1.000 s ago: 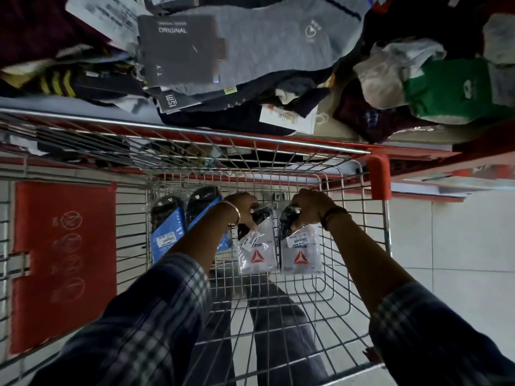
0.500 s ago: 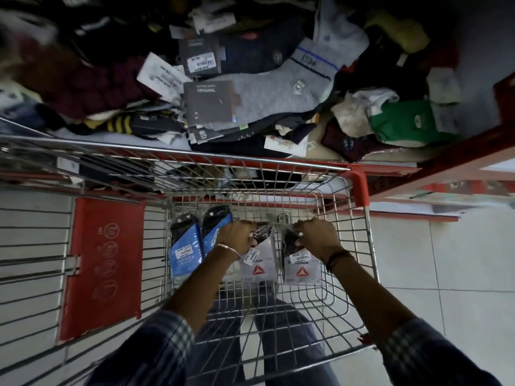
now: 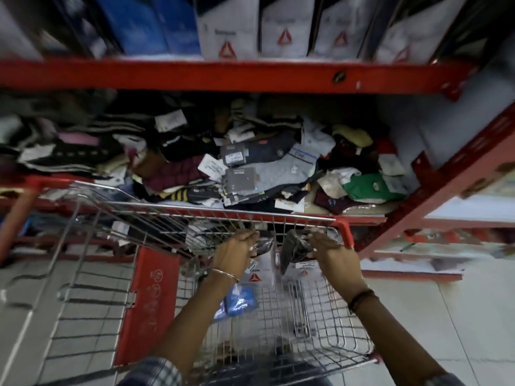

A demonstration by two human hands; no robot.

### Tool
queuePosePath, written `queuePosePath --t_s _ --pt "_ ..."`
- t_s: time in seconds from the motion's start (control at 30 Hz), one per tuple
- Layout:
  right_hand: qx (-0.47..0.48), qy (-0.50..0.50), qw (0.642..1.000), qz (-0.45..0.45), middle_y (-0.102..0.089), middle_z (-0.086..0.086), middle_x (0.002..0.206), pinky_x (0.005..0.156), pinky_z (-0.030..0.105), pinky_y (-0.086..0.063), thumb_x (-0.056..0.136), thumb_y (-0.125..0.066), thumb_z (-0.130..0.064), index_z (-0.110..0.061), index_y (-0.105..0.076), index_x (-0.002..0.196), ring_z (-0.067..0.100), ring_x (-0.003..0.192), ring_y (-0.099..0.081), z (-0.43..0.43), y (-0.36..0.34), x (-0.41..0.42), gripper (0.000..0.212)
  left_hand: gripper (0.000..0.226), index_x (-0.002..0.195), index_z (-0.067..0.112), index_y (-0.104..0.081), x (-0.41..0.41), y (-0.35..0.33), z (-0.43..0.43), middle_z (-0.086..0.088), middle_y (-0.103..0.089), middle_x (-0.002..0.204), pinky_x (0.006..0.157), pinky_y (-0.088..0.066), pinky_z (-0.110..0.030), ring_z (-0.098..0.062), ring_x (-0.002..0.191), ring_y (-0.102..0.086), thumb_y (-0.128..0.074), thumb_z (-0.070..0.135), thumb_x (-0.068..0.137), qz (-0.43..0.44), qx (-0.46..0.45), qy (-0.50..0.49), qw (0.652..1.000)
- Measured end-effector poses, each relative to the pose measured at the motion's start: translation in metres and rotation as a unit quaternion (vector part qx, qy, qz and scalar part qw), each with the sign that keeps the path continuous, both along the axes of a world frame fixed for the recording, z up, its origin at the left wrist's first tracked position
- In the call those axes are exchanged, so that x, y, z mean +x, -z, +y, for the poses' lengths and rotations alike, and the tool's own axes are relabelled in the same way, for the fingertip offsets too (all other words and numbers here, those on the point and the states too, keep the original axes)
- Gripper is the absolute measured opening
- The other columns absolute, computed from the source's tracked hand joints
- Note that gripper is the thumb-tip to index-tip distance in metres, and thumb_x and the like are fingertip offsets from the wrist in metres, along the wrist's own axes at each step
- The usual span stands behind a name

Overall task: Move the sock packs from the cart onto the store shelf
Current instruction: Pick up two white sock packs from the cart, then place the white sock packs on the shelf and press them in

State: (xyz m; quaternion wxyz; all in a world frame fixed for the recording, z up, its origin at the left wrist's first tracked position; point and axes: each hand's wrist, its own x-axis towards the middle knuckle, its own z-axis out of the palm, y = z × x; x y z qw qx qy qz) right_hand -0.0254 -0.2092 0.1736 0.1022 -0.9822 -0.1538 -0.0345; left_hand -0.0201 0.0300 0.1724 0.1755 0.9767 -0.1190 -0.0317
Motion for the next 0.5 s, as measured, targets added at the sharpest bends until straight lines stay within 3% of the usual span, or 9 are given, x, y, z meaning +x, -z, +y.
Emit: queuePosePath --t_s 0.1,0.2,0.33,0.5 --pt "0.042 0.007 0.998 -0.053 -0.07 0.004 0.115 0.041 0.023 -0.053 0.056 -0.081 0.009 -0.012 -0.07 0.105 0.016 0.073 -0.073 -0.003 -0.048 -0.004 0.054 0.044 0.113 0.014 -0.065 0.0 -0.039 0.0 -0.003 -0.066 0.119 0.073 -0.057 -0.036 -0.018 0.105 -0.064 -0.074 0.001 0.071 -0.091 -0.017 0.002 0.996" --pt "0.059 -0.002 0.991 -0.119 -0.07 0.007 0.112 0.043 0.026 -0.055 0.059 -0.084 0.003 -0.01 -0.071 0.103 0.018 0.076 -0.073 -0.008 -0.097 -0.001 0.048 0.052 0.095 0.013 -0.073 0.004 -0.073 0.003 -0.002 -0.075 0.096 0.047 -0.059 -0.032 -0.015 0.082 -0.072 -0.089 0.001 0.047 -0.169 -0.017 0.02 0.985" --pt "0.044 -0.009 0.982 -0.183 -0.073 0.006 0.104 0.054 0.024 -0.057 0.055 -0.088 -0.005 -0.011 -0.073 0.099 0.018 0.084 -0.072 -0.016 -0.157 0.008 0.046 0.059 0.095 0.017 -0.073 0.014 -0.123 0.001 0.002 -0.075 0.094 0.049 -0.059 -0.025 -0.01 0.083 -0.071 -0.09 -0.001 0.041 -0.261 -0.018 0.032 0.965" --pt "0.036 -0.01 0.976 -0.214 -0.075 0.005 0.101 0.052 0.03 -0.058 0.055 -0.087 -0.005 -0.013 -0.075 0.095 0.02 0.078 -0.073 -0.024 -0.214 0.032 0.043 0.054 0.097 0.013 -0.073 0.034 -0.197 -0.006 0.001 -0.075 0.096 0.061 -0.057 -0.023 -0.011 0.088 -0.07 -0.088 -0.001 0.046 -0.356 -0.03 0.049 0.933"
